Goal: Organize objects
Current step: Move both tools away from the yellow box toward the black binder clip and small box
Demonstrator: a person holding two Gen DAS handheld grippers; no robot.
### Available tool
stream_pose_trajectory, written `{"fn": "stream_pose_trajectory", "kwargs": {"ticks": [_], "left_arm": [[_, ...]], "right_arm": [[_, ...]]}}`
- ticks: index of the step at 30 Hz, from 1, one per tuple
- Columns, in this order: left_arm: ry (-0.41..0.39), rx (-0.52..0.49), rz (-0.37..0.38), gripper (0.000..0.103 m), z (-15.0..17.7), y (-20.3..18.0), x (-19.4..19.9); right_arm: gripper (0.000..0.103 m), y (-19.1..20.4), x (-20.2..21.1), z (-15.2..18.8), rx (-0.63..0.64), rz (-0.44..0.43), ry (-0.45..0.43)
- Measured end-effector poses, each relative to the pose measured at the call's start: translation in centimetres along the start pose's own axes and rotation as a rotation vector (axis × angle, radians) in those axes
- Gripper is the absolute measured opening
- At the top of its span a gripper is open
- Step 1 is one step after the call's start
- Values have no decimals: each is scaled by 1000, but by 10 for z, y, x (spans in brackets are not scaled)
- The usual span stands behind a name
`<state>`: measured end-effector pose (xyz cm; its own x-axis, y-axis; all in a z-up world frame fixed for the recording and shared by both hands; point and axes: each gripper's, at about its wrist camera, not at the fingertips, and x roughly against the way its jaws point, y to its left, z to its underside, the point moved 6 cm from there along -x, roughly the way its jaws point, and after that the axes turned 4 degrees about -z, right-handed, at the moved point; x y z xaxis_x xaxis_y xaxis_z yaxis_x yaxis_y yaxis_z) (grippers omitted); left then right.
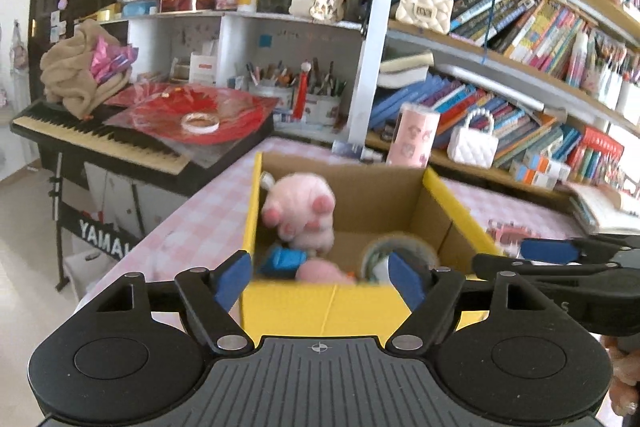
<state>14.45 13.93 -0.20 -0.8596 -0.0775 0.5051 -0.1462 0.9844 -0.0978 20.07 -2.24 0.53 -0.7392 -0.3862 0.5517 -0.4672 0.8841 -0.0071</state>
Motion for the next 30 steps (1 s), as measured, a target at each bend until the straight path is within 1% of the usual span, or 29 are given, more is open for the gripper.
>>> {"fn": "stream_pose_trajectory", "kwargs": {"ticks": [4,10,16,20,25,30], "left_arm": [[37,-10,-31,77,24,2,13],[91,-20,-47,78,52,0,29],[121,-67,-19,79,71,-9,44],[125,-86,-2,84,78,-15,52],[146,-105,31,84,86,-24,57],[149,-138,77,84,90,-38,61]], "right_arm": [[56,8,16,33,-35,65,26],[56,19,31,72,-18,100,82],[62,26,48,93,-24,115,94],[66,25,59,104,-46,136,102],[70,19,73,115,-84,172,105],[74,8,89,124,-122,220,96]]}}
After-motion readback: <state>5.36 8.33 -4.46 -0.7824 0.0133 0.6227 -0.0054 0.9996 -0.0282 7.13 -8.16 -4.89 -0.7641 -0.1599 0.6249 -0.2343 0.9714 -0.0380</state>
